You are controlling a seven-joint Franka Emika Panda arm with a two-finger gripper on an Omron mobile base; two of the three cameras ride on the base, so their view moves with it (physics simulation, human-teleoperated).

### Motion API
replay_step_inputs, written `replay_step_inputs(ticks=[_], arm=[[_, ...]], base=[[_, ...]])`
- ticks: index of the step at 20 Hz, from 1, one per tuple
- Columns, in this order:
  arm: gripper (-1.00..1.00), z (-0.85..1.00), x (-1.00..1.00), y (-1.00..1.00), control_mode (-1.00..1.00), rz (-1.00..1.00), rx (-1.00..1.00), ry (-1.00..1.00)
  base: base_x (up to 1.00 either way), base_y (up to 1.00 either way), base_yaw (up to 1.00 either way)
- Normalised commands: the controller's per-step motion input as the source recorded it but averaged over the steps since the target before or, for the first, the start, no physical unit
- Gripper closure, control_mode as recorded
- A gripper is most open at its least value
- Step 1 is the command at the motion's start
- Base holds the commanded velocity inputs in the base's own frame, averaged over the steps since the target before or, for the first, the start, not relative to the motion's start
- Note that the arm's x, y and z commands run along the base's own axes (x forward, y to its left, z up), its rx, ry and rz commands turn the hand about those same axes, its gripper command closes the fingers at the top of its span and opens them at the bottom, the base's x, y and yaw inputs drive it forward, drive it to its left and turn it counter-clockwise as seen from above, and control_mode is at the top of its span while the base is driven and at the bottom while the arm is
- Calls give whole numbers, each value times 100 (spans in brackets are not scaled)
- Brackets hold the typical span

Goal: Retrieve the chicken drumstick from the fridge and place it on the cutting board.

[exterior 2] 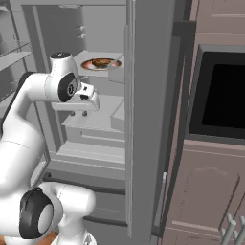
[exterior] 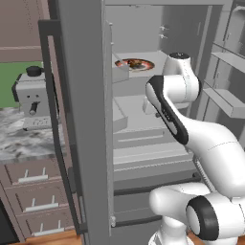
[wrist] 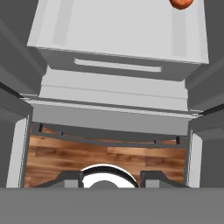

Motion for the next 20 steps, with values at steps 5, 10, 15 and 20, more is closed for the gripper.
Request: replay_step_inputs(ticks=[5, 10, 15, 20], arm=[[-100, 1, 0, 0, -100, 0, 0, 0], [-100, -1, 0, 0, -100, 0, 0, -3], [-100, 0, 0, 0, -100, 0, 0, 0], [-100, 33, 4, 0, -100, -1, 0, -10]], base=[[0, 0, 0], [0, 0, 0], [0, 0, 0], [0, 0, 0]])
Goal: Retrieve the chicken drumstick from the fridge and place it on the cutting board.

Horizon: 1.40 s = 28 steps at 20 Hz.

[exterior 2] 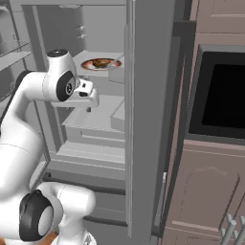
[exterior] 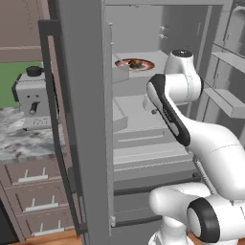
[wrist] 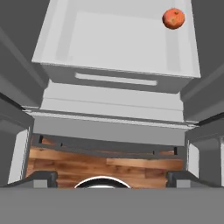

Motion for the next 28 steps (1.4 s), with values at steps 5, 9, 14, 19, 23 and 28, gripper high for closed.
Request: replay_step_inputs(ticks=[5, 9, 14, 19, 23, 28], arm=[[-100, 61, 0, 0, -100, -1, 3, -21], [-100, 64, 12, 0, -100, 0, 3, -21], [-100, 36, 48, 0, -100, -1, 1, -21], [-100, 41, 67, 0, -100, -2, 0, -25], [-100, 34, 78, 0, -100, -4, 1, -21], [-100, 10, 85, 3, -100, -7, 4, -14]], base=[[0, 0, 0], [0, 0, 0], [0, 0, 0], [0, 0, 0], [0, 0, 0], [0, 0, 0]])
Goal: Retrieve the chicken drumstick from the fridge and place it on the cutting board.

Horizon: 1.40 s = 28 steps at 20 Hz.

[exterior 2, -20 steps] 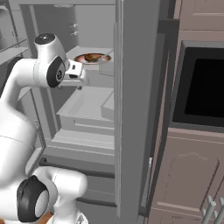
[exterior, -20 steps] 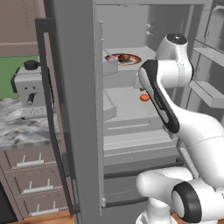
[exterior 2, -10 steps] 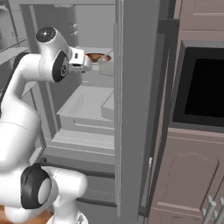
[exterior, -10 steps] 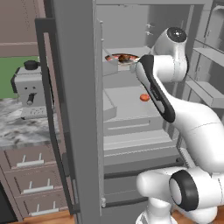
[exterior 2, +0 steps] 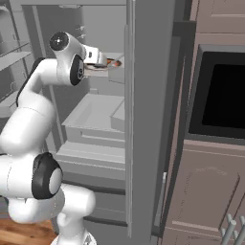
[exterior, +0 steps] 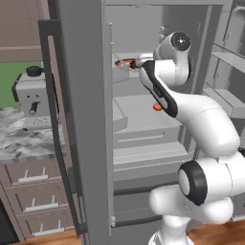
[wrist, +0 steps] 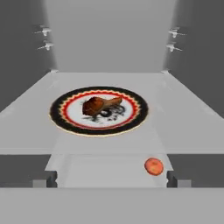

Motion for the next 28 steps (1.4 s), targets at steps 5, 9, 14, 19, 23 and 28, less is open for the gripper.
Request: replay_step_inputs(ticks=[5, 9, 14, 19, 23, 28], arm=[[-100, 0, 66, 11, -100, -14, 7, -3], [-100, 0, 31, 3, -100, -16, 12, 0], [-100, 1, 8, -1, -100, -4, 8, 7], [-100, 0, 4, -20, -100, 0, 8, 0], [-100, 0, 15, -8, -100, 0, 2, 0], [-100, 0, 44, 1, -100, -1, 0, 4]], base=[[0, 0, 0], [0, 0, 0], [0, 0, 0], [0, 0, 0], [0, 0, 0], [0, 0, 0]])
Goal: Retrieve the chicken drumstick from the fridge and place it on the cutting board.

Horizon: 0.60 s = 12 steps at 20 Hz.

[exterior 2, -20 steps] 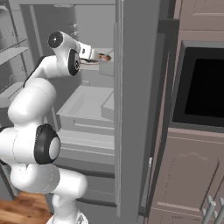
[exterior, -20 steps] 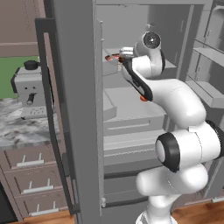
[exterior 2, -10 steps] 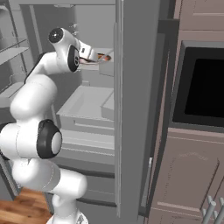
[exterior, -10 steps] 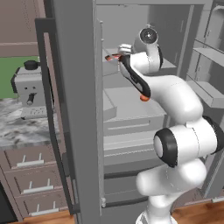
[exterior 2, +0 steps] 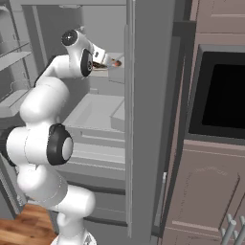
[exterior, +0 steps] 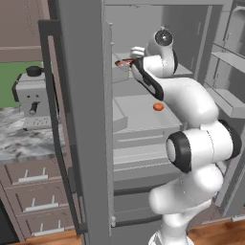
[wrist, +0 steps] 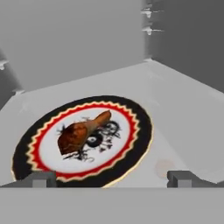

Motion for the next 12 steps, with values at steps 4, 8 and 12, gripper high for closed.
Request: replay_step_inputs(ticks=[4, 8, 12], arm=[[-100, 0, 66, 16, -100, -3, 0, 14], [-100, 0, 72, 29, -100, -4, 0, 15], [-100, 0, 62, 27, -100, -4, 0, 9]], base=[[0, 0, 0], [0, 0, 0], [0, 0, 0]])
